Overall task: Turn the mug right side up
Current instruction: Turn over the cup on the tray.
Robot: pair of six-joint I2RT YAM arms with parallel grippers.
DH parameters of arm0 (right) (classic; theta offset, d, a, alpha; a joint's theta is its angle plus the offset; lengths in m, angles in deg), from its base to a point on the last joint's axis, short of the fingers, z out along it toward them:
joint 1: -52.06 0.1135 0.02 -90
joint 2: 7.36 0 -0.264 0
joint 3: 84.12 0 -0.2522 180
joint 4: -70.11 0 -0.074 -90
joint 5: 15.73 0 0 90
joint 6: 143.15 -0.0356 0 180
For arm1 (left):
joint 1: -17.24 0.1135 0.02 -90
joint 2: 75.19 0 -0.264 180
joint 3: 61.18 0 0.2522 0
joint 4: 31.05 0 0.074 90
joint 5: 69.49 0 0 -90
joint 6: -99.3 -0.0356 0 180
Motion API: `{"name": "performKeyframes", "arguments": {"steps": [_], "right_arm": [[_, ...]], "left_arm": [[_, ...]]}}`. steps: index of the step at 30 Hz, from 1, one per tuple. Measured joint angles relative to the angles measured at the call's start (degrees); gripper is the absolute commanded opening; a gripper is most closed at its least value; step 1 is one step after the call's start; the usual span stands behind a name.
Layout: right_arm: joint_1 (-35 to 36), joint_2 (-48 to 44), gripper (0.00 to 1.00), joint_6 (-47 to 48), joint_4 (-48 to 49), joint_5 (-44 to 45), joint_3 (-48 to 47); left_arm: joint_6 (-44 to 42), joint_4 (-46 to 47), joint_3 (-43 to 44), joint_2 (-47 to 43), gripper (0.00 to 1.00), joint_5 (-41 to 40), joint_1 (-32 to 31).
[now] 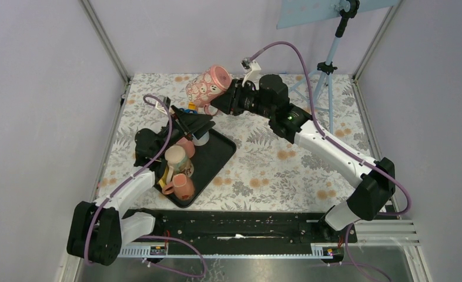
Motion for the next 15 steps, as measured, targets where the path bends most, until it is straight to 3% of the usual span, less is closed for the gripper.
{"name": "performKeyframes", "arguments": {"steps": [6, 15], "right_arm": [[-0.52, 0.00, 0.00, -3.67, 2.99, -1.88, 1.51], [-1.25, 0.00, 0.00, -9.31, 8.44, -4.44, 3.45]], "left_arm": [[5.07, 9.09, 0.00, 2.38, 0.60, -0.35, 0.00], [8.90, 15.41, 0.02, 5.31, 0.53, -0.63, 0.00]]}}
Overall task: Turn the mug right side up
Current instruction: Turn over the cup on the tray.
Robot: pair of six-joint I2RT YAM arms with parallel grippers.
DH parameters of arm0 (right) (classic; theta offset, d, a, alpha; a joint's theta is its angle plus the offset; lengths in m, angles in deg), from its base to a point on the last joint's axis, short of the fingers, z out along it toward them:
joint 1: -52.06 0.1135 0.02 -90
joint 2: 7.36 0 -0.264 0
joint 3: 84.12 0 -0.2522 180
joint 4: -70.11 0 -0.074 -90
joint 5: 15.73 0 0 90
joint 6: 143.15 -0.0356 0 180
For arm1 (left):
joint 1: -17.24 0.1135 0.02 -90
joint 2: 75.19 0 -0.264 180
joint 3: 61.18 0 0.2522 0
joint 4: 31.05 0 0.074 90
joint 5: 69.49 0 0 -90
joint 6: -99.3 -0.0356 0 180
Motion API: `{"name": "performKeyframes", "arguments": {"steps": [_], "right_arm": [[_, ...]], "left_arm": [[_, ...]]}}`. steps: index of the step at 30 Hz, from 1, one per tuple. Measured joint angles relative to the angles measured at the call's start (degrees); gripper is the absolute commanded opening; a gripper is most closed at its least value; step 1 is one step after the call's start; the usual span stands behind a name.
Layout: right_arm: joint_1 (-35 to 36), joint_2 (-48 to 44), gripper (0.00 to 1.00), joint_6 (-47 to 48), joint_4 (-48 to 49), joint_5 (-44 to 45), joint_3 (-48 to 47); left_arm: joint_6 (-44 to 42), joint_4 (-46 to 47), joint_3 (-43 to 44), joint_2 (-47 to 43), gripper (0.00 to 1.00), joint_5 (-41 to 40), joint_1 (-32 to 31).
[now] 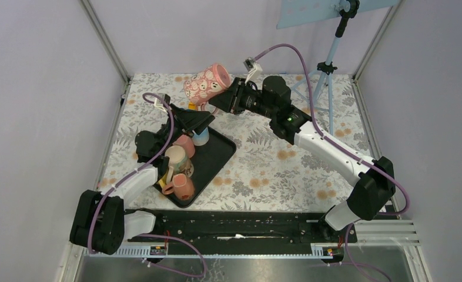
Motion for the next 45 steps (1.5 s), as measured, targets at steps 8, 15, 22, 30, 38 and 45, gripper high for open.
{"name": "performKeyframes", "arguments": {"steps": [8, 15, 22, 30, 38, 45], "right_arm": [[-0.07, 0.00, 0.00, -3.82, 3.56, -1.97, 1.11], [-0.20, 0.00, 0.00, -5.92, 5.33, -3.08, 1.84], [-0.20, 0.00, 0.00, -7.04, 6.58, -3.19, 2.27], [-0.26, 0.00, 0.00, -8.37, 8.37, -3.28, 2.47], [-0.26, 0.02, 0.00, -8.66, 9.68, -4.07, 3.02], [-0.66, 0.02, 0.00, -10.45, 12.22, -3.80, 3.87]], "left_arm": [[1.70, 3.28, 0.55, 2.56, 0.52, -0.24, 0.00], [3.21, 6.21, 2.21, 4.44, 0.47, -0.59, -0.02], [4.17, 7.82, 3.65, 6.19, 0.45, -0.66, -0.59], [4.61, 8.50, 4.15, 6.78, 0.39, -0.94, -1.75], [4.68, 9.09, 4.31, 6.80, 0.36, -1.46, -1.92], [4.46, 8.92, 5.75, 7.28, 0.13, -1.60, -1.97]]}}
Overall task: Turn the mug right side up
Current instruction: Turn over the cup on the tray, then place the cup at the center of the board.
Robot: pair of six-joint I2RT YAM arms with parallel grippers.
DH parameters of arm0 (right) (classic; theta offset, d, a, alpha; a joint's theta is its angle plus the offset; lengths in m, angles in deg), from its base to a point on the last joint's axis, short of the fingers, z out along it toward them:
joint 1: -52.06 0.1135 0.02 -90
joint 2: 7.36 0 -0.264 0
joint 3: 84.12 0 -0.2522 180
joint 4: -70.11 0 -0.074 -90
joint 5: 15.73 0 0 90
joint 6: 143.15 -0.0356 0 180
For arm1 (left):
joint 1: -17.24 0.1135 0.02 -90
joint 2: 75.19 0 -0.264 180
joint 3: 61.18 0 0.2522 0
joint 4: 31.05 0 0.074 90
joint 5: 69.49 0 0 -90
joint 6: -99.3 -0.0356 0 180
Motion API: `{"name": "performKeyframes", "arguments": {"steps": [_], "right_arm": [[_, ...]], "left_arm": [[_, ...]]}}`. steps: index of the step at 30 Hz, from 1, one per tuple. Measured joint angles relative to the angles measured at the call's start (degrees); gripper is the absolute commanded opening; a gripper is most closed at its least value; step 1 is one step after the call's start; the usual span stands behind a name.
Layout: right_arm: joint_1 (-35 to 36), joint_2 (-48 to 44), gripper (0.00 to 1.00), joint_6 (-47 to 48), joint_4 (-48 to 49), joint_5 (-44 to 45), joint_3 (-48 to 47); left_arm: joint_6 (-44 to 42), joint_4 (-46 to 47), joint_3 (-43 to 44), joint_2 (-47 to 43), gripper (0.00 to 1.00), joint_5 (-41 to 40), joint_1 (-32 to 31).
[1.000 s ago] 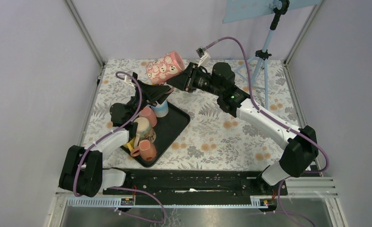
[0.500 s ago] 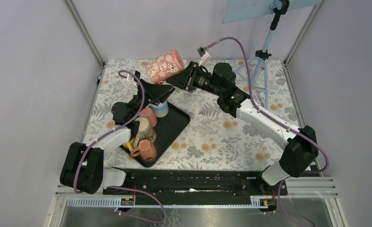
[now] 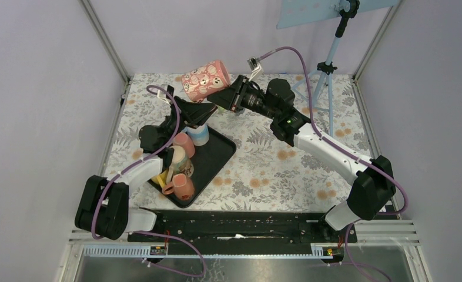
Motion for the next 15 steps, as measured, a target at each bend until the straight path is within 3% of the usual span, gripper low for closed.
{"name": "performKeyframes", "arguments": {"steps": [2, 8, 12, 15], "right_arm": [[0.00, 0.00, 0.00, -0.15, 0.57, 0.17, 0.11], [-0.15, 0.00, 0.02, -0.55, 1.81, 0.76, 1.51], [-0.63, -0.04, 0.19, -1.05, 2.10, 1.36, 2.91], [-0.96, -0.15, 0.38, -1.25, 2.36, 1.66, 3.21]], "left_arm": [[-0.04, -0.02, 0.28, 0.11, 0.00, 0.02, 0.00], [-1.97, -2.03, 0.42, 0.09, 0.00, 0.31, 0.00], [-5.14, -6.29, 1.27, -0.31, 0.00, 1.51, 0.02], [-8.11, -10.78, 2.91, -1.11, 0.00, 2.32, 0.02]]}}
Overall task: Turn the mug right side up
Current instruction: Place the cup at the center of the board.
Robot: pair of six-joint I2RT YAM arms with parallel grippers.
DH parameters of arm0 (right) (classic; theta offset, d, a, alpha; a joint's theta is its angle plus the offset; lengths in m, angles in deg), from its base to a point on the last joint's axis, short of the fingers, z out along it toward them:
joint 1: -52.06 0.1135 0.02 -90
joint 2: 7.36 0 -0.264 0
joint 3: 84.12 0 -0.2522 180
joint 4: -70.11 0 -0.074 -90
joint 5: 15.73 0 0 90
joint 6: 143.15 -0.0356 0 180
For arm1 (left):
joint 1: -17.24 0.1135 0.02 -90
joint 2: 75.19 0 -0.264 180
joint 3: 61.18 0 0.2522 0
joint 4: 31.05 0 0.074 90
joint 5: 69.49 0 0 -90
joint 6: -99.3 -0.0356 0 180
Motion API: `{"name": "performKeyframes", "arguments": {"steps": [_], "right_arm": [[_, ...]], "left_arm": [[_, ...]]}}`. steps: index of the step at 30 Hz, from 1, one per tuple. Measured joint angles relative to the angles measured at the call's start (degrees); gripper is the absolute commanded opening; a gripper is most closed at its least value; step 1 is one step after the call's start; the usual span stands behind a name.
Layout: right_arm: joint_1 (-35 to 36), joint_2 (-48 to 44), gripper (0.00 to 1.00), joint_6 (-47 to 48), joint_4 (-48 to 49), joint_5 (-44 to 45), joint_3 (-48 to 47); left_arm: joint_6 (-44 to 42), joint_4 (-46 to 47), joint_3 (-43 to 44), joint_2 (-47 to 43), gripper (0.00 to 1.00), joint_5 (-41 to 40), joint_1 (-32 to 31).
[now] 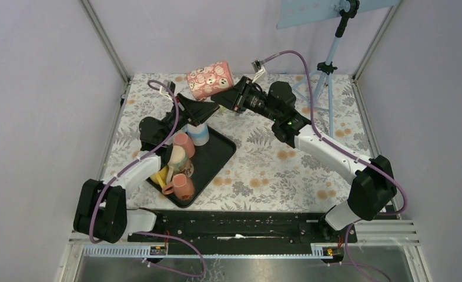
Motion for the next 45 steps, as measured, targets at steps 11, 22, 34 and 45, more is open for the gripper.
{"name": "performKeyframes", "arguments": {"steps": [11, 22, 34, 45], "right_arm": [[0.50, -2.40, 0.81, 2.69, 0.81, 3.13, 3.34], [0.66, -5.86, 1.00, 4.61, -4.22, 6.45, 6.64], [0.81, -18.25, 1.00, 10.93, -31.06, 19.93, 11.63], [0.87, -29.99, 1.00, 12.39, -57.18, 43.21, 9.79]], "left_arm": [[-8.11, -16.06, 4.83, -2.60, 0.00, 0.31, -0.11], [-18.47, -35.17, 10.38, -2.58, 0.00, -0.85, -0.11], [-29.77, -52.26, 17.97, -0.20, 0.00, -1.79, -0.74], [-44.57, -75.78, 33.66, 8.63, 0.00, -8.87, -6.73]]}}
